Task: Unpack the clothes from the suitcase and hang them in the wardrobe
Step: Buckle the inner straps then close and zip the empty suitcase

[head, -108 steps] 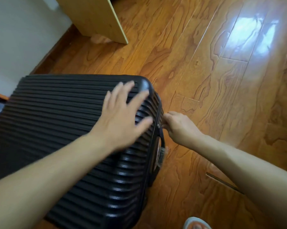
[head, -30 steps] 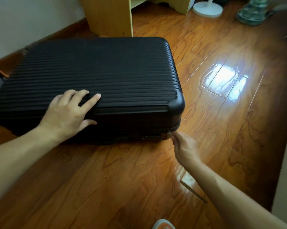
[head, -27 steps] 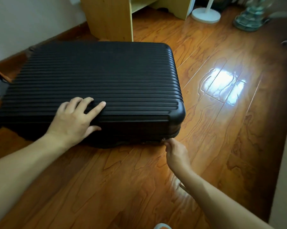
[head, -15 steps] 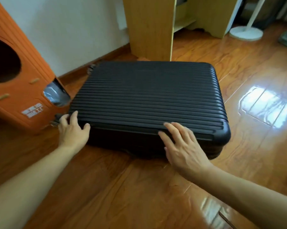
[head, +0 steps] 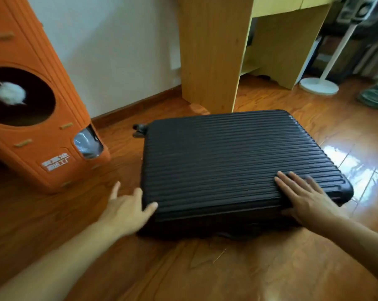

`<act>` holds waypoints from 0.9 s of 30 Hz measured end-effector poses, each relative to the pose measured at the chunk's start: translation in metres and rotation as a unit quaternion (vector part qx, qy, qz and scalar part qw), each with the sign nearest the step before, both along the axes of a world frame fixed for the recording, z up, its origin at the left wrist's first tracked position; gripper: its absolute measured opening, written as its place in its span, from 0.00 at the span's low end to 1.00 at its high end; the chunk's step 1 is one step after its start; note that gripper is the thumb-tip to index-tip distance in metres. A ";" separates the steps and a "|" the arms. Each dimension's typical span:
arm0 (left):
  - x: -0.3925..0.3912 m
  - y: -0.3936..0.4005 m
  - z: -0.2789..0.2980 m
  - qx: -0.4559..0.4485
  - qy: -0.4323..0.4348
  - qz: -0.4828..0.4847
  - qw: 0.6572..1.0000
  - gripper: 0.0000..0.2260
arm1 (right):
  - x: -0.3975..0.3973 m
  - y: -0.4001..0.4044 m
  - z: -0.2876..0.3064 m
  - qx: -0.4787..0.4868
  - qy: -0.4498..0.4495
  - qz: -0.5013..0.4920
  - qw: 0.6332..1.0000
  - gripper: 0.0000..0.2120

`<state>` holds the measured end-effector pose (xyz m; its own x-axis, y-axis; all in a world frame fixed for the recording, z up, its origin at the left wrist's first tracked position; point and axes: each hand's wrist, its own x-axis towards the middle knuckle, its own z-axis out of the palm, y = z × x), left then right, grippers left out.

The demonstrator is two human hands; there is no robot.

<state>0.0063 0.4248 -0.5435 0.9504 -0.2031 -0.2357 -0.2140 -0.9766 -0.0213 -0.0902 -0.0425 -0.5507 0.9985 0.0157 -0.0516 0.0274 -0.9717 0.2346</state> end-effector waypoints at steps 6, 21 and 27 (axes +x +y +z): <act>-0.101 -0.079 0.031 -0.314 0.313 -0.115 0.889 0.16 | 0.051 0.017 0.074 0.019 0.189 -0.244 0.951 0.33; -0.041 -0.048 -0.039 -0.499 0.289 0.117 0.809 0.26 | 0.051 0.098 0.014 0.174 0.234 -0.122 0.949 0.30; -0.098 -0.060 -0.073 -0.427 0.400 0.009 0.811 0.21 | 0.034 0.103 0.011 0.189 0.121 -0.251 0.942 0.36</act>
<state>-0.0918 0.3650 -0.6165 0.5681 -0.6041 -0.5588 0.1886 -0.5654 0.8030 -0.0561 0.0601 -0.5399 0.8445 -0.3928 -0.3640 -0.4500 -0.8890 -0.0848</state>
